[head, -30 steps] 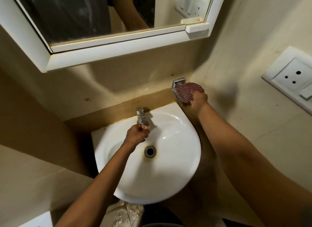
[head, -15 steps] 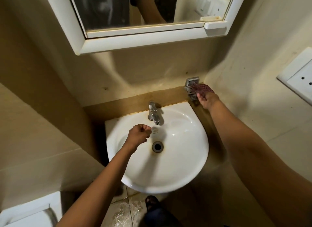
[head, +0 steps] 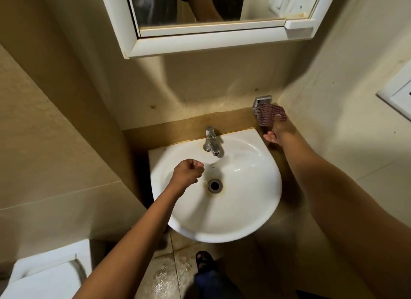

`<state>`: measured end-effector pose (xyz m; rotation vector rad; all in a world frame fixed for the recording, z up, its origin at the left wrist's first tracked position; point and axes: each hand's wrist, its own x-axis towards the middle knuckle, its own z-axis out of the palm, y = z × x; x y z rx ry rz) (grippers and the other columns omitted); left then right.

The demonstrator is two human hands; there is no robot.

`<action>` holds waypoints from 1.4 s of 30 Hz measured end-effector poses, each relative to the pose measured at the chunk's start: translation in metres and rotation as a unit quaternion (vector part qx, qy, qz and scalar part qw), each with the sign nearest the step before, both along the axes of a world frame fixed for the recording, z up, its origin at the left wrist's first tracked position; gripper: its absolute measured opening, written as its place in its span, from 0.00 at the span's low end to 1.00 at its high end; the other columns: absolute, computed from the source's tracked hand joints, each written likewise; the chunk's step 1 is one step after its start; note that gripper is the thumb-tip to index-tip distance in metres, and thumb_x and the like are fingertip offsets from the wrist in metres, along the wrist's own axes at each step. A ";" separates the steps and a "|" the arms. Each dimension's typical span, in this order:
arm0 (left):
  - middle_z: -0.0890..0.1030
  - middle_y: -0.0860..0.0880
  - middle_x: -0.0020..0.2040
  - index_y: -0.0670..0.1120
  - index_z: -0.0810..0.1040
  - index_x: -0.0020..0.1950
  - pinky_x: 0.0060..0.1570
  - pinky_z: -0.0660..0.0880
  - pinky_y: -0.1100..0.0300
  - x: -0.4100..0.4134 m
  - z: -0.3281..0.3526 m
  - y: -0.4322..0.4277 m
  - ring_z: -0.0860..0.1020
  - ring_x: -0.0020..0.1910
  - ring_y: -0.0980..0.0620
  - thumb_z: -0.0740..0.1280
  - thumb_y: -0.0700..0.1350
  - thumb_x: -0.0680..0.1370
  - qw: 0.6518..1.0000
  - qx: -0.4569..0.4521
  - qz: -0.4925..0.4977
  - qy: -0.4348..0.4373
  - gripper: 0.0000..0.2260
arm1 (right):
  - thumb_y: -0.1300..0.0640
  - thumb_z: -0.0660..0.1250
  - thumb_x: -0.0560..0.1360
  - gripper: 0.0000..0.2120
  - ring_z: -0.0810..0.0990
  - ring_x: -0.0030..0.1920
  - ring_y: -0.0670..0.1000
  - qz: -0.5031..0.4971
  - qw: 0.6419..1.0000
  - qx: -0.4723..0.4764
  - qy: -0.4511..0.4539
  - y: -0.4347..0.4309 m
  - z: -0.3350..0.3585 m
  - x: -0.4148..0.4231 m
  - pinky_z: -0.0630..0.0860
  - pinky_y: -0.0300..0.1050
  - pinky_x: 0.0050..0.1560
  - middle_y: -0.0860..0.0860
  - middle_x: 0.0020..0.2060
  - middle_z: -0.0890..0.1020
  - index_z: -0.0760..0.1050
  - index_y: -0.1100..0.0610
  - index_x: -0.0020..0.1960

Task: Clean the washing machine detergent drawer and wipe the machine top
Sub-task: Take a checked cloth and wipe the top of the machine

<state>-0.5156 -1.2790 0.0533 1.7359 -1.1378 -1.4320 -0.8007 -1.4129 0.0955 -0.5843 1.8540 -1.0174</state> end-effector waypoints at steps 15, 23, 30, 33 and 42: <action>0.79 0.49 0.39 0.49 0.77 0.42 0.41 0.75 0.58 0.125 0.047 0.087 0.76 0.36 0.53 0.67 0.38 0.75 0.995 -0.065 0.073 -0.014 0.06 | 0.54 0.64 0.79 0.12 0.77 0.24 0.48 0.365 0.920 -0.129 0.065 0.128 0.031 0.256 0.73 0.37 0.24 0.55 0.30 0.77 0.66 0.56 0.39; 0.76 0.49 0.35 0.49 0.76 0.42 0.36 0.71 0.61 0.272 0.086 0.183 0.74 0.36 0.52 0.65 0.36 0.77 0.971 -0.102 0.211 -0.042 0.09 | 0.49 0.68 0.72 0.11 0.80 0.28 0.47 0.558 0.769 -0.228 0.211 0.225 0.070 0.426 0.77 0.42 0.37 0.49 0.27 0.81 0.73 0.53 0.36; 0.77 0.49 0.35 0.48 0.77 0.42 0.37 0.73 0.60 0.388 0.158 0.240 0.74 0.34 0.54 0.66 0.36 0.77 0.922 -0.174 0.340 -0.065 0.08 | 0.54 0.68 0.73 0.07 0.81 0.30 0.50 0.604 0.698 -0.351 0.158 0.276 0.149 0.538 0.80 0.49 0.39 0.51 0.29 0.83 0.76 0.56 0.38; 0.79 0.49 0.39 0.49 0.78 0.43 0.38 0.74 0.60 0.426 0.194 0.250 0.76 0.36 0.55 0.67 0.38 0.77 0.901 -0.204 0.372 -0.095 0.06 | 0.55 0.68 0.72 0.06 0.82 0.33 0.51 0.602 0.667 -0.411 0.156 0.285 0.193 0.574 0.81 0.50 0.41 0.50 0.29 0.82 0.75 0.54 0.37; 0.78 0.49 0.41 0.44 0.79 0.51 0.39 0.75 0.60 0.495 0.283 0.265 0.75 0.38 0.54 0.68 0.38 0.77 0.837 -0.287 0.437 -0.162 0.04 | 0.55 0.65 0.75 0.05 0.77 0.41 0.49 0.532 0.563 -0.614 0.154 0.283 0.338 0.674 0.72 0.42 0.42 0.50 0.39 0.80 0.77 0.56 0.46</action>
